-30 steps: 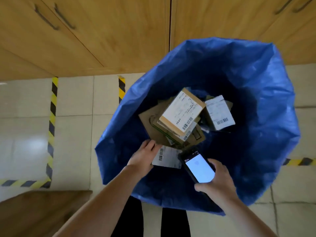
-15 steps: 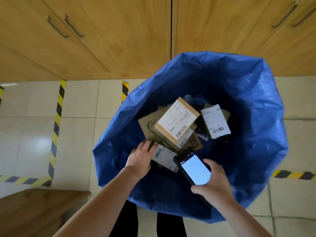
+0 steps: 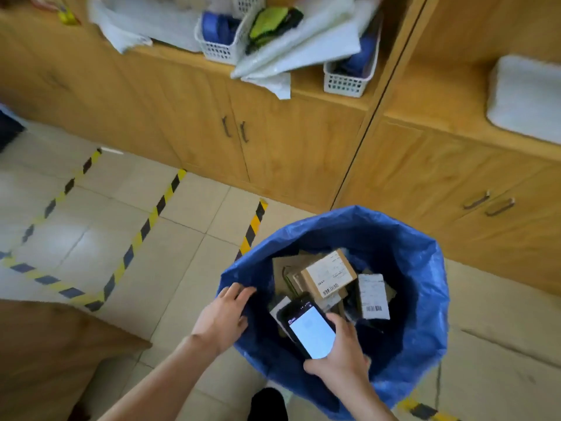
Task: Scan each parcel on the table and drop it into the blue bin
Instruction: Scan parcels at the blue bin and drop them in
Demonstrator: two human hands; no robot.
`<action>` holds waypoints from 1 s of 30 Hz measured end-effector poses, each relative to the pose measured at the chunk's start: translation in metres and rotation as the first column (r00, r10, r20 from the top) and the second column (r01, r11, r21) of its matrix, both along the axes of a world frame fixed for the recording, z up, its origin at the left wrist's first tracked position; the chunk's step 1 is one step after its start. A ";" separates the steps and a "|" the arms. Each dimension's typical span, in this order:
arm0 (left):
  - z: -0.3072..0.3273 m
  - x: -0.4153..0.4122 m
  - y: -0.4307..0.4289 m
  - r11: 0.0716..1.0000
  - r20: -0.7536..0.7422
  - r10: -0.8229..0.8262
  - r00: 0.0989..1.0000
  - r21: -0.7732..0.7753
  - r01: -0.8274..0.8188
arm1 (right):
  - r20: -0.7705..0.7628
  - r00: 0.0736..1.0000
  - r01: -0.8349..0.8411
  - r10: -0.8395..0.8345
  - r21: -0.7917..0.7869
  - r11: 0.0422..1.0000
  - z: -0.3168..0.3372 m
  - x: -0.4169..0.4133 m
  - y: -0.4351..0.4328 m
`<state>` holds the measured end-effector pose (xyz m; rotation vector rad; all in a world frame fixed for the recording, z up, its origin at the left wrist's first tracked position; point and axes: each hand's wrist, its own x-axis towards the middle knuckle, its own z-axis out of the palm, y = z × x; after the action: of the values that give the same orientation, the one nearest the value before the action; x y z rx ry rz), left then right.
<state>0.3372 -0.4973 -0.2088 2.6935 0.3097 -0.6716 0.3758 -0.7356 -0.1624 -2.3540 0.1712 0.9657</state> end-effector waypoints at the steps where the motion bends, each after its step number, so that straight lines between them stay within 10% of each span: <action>1: 0.013 -0.010 0.009 0.999 0.016 0.045 0.999 -0.010 -0.044 | 0.013 1.000 -0.029 0.029 0.009 1.000 0.012 -0.003 0.010; 13: 0.185 -0.306 0.102 0.835 0.349 0.508 0.788 0.024 -0.549 | 0.249 0.809 -0.566 0.532 0.086 0.820 0.179 -0.139 0.164; 30: 0.288 -0.738 0.091 0.106 0.473 0.877 0.085 -0.017 -0.994 | 0.380 0.189 -0.981 0.905 0.104 0.161 0.273 -0.449 0.366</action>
<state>-0.4003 -0.4063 0.0794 1.9655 2.0129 0.3933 -0.0735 -0.3695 0.1102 -2.0126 -1.7226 1.0490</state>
